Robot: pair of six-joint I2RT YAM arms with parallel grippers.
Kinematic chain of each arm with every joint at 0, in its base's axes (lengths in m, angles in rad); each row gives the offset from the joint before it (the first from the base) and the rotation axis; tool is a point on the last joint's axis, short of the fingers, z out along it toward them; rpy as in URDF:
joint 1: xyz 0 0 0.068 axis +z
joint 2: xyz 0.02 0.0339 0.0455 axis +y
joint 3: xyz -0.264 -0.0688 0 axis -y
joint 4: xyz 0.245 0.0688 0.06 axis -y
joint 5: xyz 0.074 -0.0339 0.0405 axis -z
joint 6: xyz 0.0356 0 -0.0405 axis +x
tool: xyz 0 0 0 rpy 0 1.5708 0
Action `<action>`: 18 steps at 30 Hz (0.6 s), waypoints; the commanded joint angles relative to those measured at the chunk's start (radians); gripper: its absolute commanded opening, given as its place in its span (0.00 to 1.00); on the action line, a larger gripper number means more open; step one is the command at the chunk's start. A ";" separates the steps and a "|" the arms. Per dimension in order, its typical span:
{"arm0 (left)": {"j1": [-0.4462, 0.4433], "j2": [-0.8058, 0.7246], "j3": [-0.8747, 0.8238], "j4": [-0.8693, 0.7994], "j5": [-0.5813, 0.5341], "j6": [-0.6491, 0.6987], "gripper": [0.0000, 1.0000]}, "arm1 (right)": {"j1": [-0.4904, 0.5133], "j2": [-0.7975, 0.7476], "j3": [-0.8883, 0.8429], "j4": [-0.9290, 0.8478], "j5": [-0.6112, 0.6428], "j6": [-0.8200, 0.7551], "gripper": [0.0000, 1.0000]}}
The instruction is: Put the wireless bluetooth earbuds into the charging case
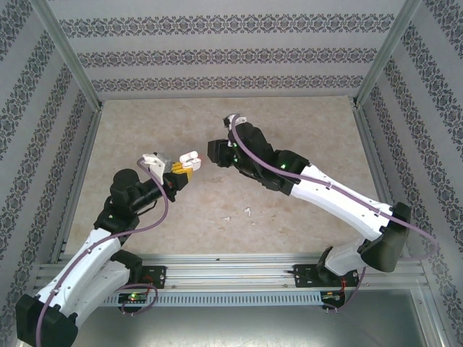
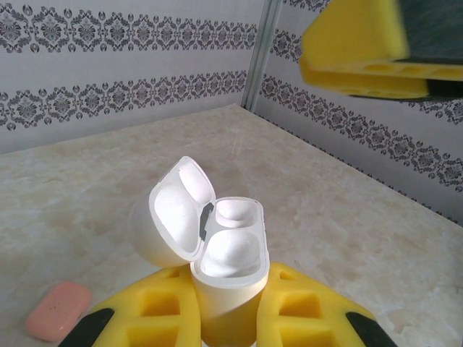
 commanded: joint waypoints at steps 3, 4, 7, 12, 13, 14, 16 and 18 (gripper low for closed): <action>-0.007 -0.055 0.023 -0.099 -0.049 0.029 0.00 | -0.084 0.052 -0.027 -0.179 -0.185 0.096 0.39; -0.007 -0.066 0.018 -0.120 -0.060 0.032 0.00 | -0.087 0.063 -0.036 -0.211 -0.218 0.107 0.40; -0.007 -0.102 0.000 -0.185 -0.093 0.040 0.00 | -0.089 0.117 -0.087 -0.288 -0.392 0.104 0.41; -0.008 -0.146 -0.031 -0.234 -0.104 0.030 0.00 | -0.040 0.241 -0.204 -0.377 -0.523 0.082 0.41; -0.007 -0.151 -0.033 -0.242 -0.102 0.027 0.00 | -0.028 0.263 -0.213 -0.383 -0.541 0.085 0.41; -0.007 -0.156 -0.034 -0.252 -0.102 0.026 0.00 | -0.015 0.286 -0.217 -0.384 -0.568 0.095 0.42; -0.008 -0.167 -0.037 -0.265 -0.099 0.026 0.00 | 0.011 0.317 -0.225 -0.364 -0.605 0.118 0.42; -0.007 -0.177 -0.040 -0.273 -0.098 0.025 0.00 | 0.032 0.350 -0.211 -0.362 -0.618 0.122 0.42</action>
